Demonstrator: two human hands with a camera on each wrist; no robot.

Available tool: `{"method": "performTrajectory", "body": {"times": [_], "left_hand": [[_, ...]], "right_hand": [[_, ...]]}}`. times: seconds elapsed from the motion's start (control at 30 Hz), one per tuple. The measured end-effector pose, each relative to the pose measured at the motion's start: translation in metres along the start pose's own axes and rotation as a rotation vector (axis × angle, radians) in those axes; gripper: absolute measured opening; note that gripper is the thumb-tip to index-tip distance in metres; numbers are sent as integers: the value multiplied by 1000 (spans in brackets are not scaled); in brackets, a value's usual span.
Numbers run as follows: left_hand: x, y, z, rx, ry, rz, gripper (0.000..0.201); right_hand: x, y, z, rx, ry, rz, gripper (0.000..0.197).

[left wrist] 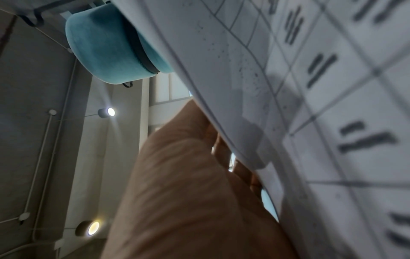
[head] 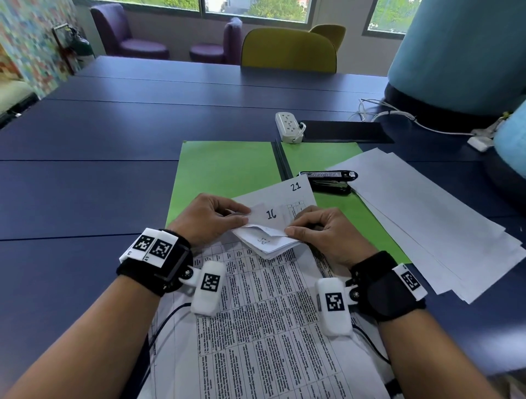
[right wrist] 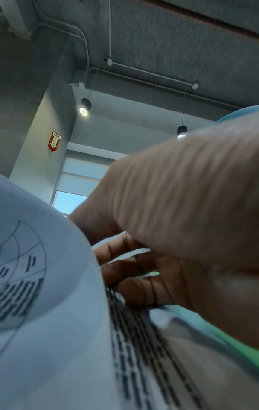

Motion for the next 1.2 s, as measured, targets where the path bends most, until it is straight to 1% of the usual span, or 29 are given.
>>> {"method": "performTrajectory", "body": {"times": [0.13,0.3,0.4,0.6,0.67,0.73,0.77,0.83,0.9,0.97,1.0,1.03,1.07,1.1,1.13,1.17,1.2], "left_hand": [[0,0,0,26,0,2,8],[1,0,0,46,6,16,13],[1,-1,2,48,-1,25,13],[0,-1,-5,54,31,17,12],[0,-1,-6,68,53,16,11],[0,-2,-5,62,60,-1,11],[1,-1,-5,56,65,-4,12],[2,-1,-5,60,73,1,13],[2,2,-5,53,74,32,8],[1,3,-9,32,99,44,28],[1,2,-10,9,102,34,33],[1,2,-10,-4,103,29,31],[1,2,-8,-19,90,35,24],[1,3,-5,-24,69,44,14],[1,3,-4,-14,55,49,8],[2,3,-3,-1,59,56,13],[3,3,-1,-5,54,57,20]], "right_hand": [[0,1,-3,-7,26,27,5],[0,2,-6,61,49,19,25],[0,2,-9,90,75,9,31],[-1,1,-7,-1,86,35,28],[-1,2,-6,17,75,36,29],[-2,3,-5,89,69,30,30],[-2,3,-5,100,67,28,28],[-2,3,-3,50,56,32,19],[-2,4,0,3,35,50,12],[-1,4,1,-42,4,53,22],[-1,5,3,-61,-4,49,29],[-1,4,3,-69,-6,46,33],[-1,4,3,-68,-2,43,32],[-1,4,2,-52,13,41,27],[-1,4,0,-24,31,42,19],[-2,5,0,8,46,49,13],[-2,5,-2,32,54,56,16]]}}
Point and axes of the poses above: each hand's wrist, its own x-axis towards the middle knuckle, its own y-axis out of the palm, z = x × y, the point moved 9 cm from there along x, towards the middle knuckle, and after that the axes turned 6 degrees about x, right-handed, at the moved point
